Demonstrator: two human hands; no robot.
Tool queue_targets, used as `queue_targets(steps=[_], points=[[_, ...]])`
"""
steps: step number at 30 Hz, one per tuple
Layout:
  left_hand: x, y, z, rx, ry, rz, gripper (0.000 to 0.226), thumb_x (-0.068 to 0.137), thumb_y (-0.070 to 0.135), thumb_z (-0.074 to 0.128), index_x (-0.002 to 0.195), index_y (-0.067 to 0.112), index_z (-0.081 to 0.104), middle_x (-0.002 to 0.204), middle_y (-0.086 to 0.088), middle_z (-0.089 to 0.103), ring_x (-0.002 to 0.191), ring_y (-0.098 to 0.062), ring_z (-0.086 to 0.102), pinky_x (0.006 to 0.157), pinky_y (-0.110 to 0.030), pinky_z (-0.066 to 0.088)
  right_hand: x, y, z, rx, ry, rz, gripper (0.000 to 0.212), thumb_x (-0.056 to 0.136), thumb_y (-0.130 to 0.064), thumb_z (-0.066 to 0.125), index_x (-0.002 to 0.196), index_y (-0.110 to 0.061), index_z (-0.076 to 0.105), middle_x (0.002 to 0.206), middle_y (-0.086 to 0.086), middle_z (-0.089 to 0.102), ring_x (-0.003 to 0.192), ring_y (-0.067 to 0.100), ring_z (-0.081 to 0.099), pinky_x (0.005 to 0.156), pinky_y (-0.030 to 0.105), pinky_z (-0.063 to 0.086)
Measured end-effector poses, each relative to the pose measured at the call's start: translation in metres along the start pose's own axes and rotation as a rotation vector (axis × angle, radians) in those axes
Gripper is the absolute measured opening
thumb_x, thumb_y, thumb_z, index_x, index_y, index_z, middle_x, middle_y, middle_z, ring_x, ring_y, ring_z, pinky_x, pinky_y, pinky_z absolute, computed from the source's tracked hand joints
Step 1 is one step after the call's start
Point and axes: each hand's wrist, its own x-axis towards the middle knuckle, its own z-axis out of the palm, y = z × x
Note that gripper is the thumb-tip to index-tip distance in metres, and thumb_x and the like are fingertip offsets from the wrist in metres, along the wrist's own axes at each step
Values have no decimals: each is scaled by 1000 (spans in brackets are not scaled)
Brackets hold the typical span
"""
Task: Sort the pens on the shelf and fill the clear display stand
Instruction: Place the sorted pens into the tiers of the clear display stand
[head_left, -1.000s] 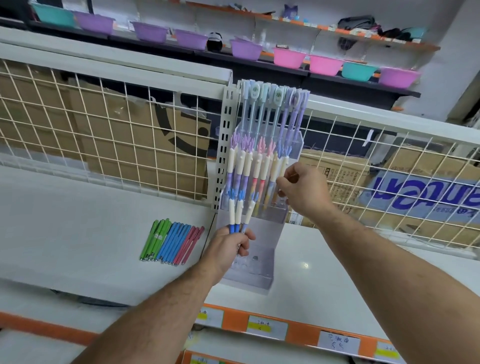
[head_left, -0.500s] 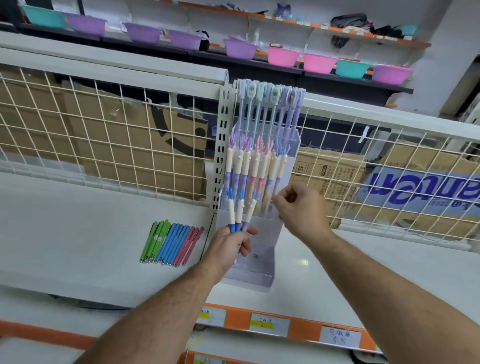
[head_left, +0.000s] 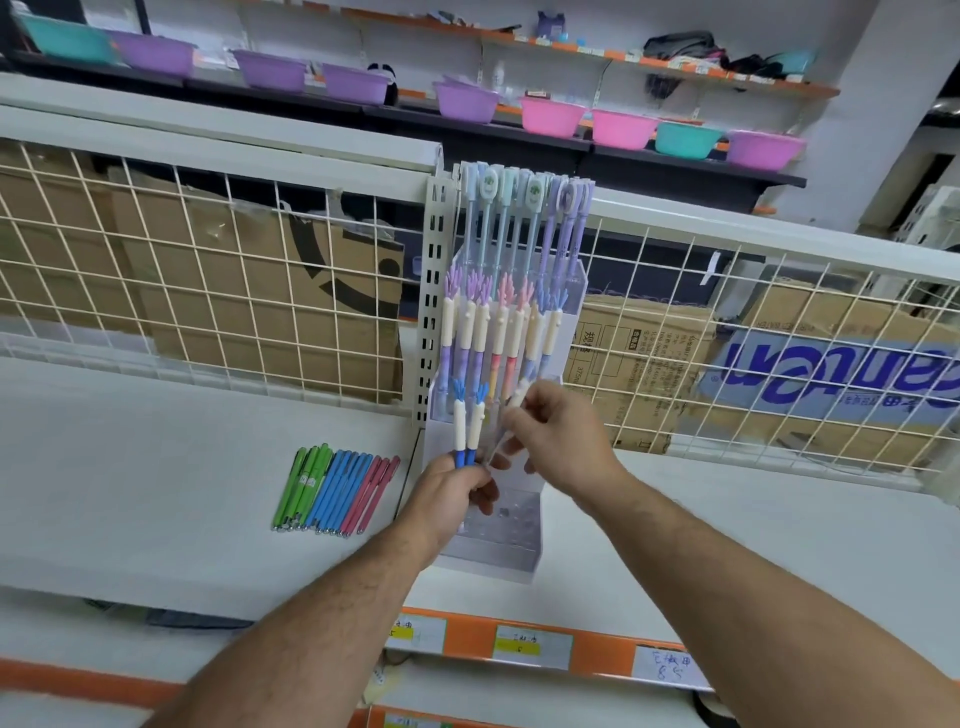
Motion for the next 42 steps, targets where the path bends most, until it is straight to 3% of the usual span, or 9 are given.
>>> queue_targets(steps=[3, 7, 12, 21, 28, 34, 42], points=[[0, 1, 0, -10, -12, 18, 29, 93, -1, 47, 97, 8, 74, 70, -12, 65, 69, -24, 58, 70, -34, 48, 8, -14, -21, 34, 122, -39, 19, 96, -15, 65, 87, 1, 59, 73, 10, 73, 65, 21, 74, 54, 45, 58], [-2, 3, -1, 26, -33, 35, 31, 92, 0, 47, 98, 11, 75, 68, -8, 63, 66, -19, 58, 69, -29, 50, 20, -29, -47, 73, 271, -75, 17, 97, -17, 66, 85, -6, 60, 73, 7, 73, 65, 15, 74, 52, 32, 57], [-3, 4, 0, 38, -29, 39, 29, 92, 1, 48, 96, 11, 75, 65, -4, 62, 63, -15, 56, 61, -23, 48, 30, -37, -57, 42, 342, -98, 15, 96, -24, 66, 84, -16, 61, 73, 2, 73, 69, 15, 74, 66, 48, 63], [-5, 7, 1, 33, -17, 21, 30, 94, 0, 47, 96, 13, 74, 64, -6, 58, 63, -17, 53, 57, -21, 48, 33, -31, -46, -150, 296, -107, 16, 96, -30, 66, 83, -22, 63, 70, -3, 72, 70, 12, 72, 69, 46, 62], [-4, 8, 1, 45, -24, 0, 30, 96, 3, 47, 98, 16, 74, 64, -4, 57, 73, -24, 54, 61, -25, 48, 31, -26, -38, -291, 215, -113, 16, 96, -30, 66, 86, -19, 63, 78, 2, 70, 74, 21, 72, 67, 46, 62], [-4, 8, 1, 50, -27, -2, 29, 97, 5, 48, 98, 17, 74, 63, -2, 56, 72, -22, 54, 60, -23, 48, 35, -21, -38, -207, 241, -57, 15, 95, -25, 69, 84, -15, 64, 73, -2, 71, 59, 3, 70, 64, 41, 64], [-5, 9, 1, 62, -29, 5, 28, 97, 6, 48, 97, 16, 75, 66, -5, 57, 66, -19, 54, 60, -24, 48, 18, -4, -22, -165, 301, 26, 15, 89, -17, 67, 74, -18, 64, 67, 0, 70, 66, 22, 70, 67, 46, 61]])
